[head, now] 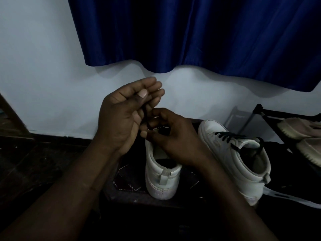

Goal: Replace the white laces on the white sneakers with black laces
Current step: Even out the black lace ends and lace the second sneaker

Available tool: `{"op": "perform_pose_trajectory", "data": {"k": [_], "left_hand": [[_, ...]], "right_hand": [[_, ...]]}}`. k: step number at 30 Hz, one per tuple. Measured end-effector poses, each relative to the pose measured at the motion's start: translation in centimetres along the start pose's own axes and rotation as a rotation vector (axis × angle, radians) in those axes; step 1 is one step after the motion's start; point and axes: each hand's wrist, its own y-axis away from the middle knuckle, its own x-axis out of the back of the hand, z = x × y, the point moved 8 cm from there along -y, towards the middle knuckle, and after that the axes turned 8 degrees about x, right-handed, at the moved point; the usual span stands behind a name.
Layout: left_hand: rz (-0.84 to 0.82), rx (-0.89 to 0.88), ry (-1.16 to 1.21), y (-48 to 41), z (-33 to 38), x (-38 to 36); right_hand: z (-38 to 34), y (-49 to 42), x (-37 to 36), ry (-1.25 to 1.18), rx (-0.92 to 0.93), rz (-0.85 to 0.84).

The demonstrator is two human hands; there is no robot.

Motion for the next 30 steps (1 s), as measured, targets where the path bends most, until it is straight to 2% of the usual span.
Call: {"op": "perform_pose_trajectory", "data": {"k": [4,8,12,17,19,25,27,30], "left_hand": [[0.048,0.028,0.004,-0.3,-0.7,0.1],[0.300,0.098,-0.072,-0.5,-1.6,3.2],[0.591,0.214,-0.016,-0.1,-3.0,7.7],[0.758,0.131,-0.118,-0.1,-2.4,11.0],[0.703,0.112,-0.098,-0.5,-1.9,10.4],[0.212,0.212,-0.042,-1.0,-2.2,3.4],[0.105,0.248,-0.019,-0.8,-2.7,1.8],[-0.034,0.258,-0.030,-0.5,-3.0,0.0]], "right_hand": [[0.2,0.0,-0.1,-0.084,-0.013,0.017],[0.4,0.1,0.8,-0.261,0.000,0.120],[0.9,0.3,1.5,-0.471,-0.041,0.166],[1.6,0.4,1.6,-0.410,-0.081,0.182],[1.7,0.5,1.7,-0.335,-0.093,0.187],[3.1,0.1,2.8,-0.311,-0.141,0.363],[3.0,0.0,2.9,-0.301,-0.114,0.335],[2.1,-0.2,2.1,-0.241,-0.025,0.184]]}}
